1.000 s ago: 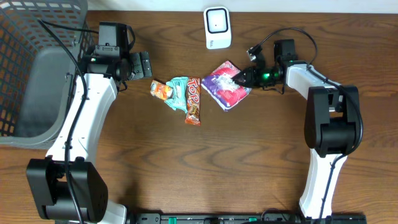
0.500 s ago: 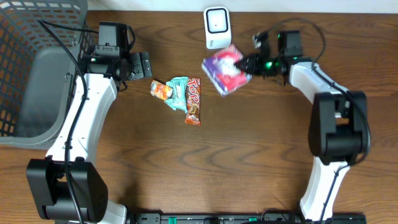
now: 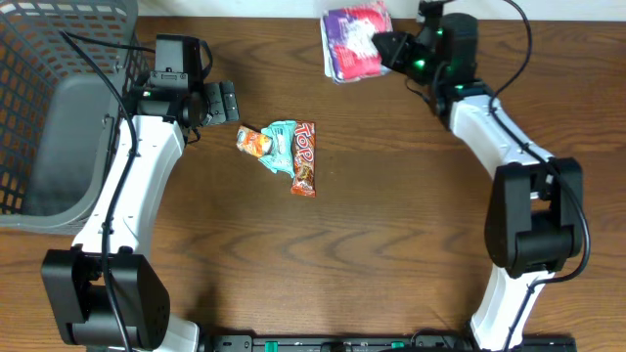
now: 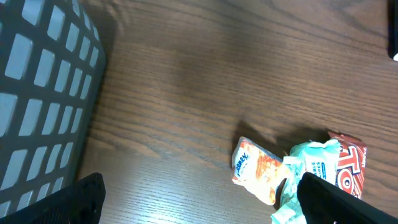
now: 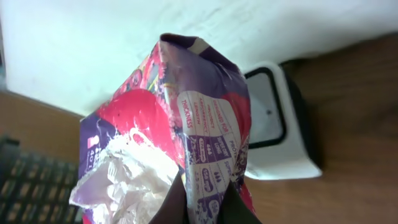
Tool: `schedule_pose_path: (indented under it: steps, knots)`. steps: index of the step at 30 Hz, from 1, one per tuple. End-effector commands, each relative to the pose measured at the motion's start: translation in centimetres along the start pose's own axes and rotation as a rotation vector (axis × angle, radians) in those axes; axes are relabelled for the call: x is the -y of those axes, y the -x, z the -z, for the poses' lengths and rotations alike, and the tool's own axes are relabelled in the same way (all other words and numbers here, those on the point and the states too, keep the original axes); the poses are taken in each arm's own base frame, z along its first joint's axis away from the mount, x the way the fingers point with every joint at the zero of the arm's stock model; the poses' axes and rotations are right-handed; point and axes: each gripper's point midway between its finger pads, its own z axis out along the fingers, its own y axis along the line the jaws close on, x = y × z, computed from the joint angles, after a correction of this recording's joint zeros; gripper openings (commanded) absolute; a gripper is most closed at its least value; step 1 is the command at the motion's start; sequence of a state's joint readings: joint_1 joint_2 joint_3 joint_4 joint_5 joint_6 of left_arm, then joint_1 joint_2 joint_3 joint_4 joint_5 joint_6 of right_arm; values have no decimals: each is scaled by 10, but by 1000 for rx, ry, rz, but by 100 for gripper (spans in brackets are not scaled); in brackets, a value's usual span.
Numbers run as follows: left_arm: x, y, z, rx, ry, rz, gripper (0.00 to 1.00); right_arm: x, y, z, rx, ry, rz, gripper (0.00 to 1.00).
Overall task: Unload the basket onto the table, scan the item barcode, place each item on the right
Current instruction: 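Hold the pink box in front of the scanner with the right gripper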
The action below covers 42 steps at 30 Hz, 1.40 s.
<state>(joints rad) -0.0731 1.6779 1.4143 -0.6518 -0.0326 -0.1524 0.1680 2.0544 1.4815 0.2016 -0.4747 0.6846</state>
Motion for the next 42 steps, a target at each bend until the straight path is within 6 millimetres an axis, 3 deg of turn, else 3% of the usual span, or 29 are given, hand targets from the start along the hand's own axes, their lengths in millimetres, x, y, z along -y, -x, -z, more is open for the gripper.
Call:
schedule_pose_path:
  steps: [1,5,9,11,18,27,34,42]
  knots:
    - [-4,-3,-4,-11,15,-7,98,-8,12,-9,148,-97,-78,1]
    - [-4,-3,-4,-11,15,-7,98,-25,21,-12,242,-87,-96,1]
    - [-4,-3,-4,-11,14,-7,98,-58,33,-13,325,9,-82,1]
    - [-4,-3,-4,-11,14,-7,98,-61,38,-12,379,-4,-108,1]
    - [-4,-3,-4,-11,15,-7,98,-58,43,-15,467,-55,-151,1]
    - [-4,-3,-4,-11,14,-7,98,-44,45,-51,420,-62,-153,1]
    - [-4,-3,-4,-11,15,-7,98,-32,47,-53,394,-116,-120,1]
    - [-4,-3,-4,-11,15,-7,98,6,33,-54,345,-243,-144,1]
